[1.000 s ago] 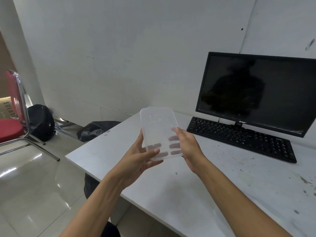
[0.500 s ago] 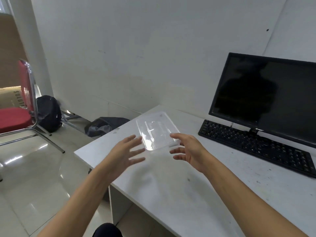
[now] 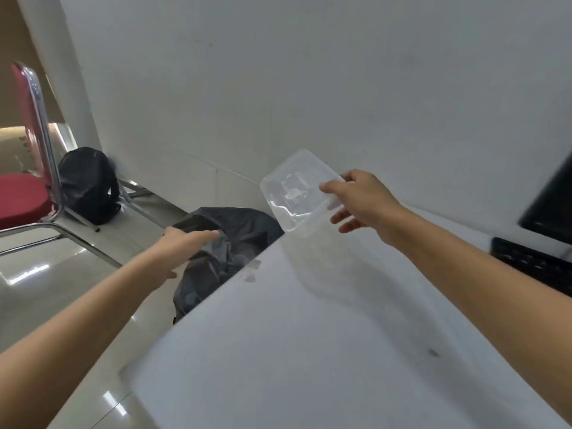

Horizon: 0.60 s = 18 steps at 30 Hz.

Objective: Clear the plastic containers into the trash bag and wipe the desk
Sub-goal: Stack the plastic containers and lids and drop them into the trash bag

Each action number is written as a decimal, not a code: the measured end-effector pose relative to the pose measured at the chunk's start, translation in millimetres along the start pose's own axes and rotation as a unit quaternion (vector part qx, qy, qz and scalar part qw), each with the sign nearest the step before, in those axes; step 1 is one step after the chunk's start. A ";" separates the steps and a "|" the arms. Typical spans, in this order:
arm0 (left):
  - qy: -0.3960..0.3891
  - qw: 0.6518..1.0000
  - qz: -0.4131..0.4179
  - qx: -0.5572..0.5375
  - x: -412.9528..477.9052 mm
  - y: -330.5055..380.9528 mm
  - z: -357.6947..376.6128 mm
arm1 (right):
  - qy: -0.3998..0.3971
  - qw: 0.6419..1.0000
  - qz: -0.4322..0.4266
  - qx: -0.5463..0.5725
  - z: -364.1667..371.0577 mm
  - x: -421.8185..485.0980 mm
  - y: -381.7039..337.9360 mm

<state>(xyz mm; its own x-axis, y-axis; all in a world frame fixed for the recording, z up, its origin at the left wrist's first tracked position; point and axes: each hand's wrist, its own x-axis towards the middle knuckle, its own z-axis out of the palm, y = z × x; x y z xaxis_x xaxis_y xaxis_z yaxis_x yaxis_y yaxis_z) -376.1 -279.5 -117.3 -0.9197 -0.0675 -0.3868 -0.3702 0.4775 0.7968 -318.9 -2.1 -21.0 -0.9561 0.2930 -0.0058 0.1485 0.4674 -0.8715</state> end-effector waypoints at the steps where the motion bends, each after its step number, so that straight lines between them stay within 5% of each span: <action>1: 0.017 0.999 -0.014 0.033 24.3 2.0 8.0 | -0.006 1.000 -0.010 -0.027 15.5 21.3 -1.3; 7: 0.005 0.991 -0.061 0.119 140.8 -11.3 64.9 | -0.107 0.965 -0.010 -0.239 108.2 133.1 12.4; 14: 0.131 0.974 0.018 -0.182 194.0 -39.9 49.8 | -0.284 0.905 0.099 -0.300 171.5 208.2 27.1; 18: 0.142 0.962 0.114 -0.205 183.2 -28.2 45.3 | -0.341 0.890 0.152 -0.261 207.3 227.8 32.7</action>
<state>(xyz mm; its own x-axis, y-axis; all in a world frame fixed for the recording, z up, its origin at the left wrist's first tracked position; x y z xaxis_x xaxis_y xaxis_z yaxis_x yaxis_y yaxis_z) -528.2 -265.6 -231.7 -0.9600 -0.2671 -0.0843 -0.1218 0.1273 0.9843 -584.3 -92.9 -152.5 -0.7556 -0.0187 -0.6547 0.3542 0.8291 -0.4326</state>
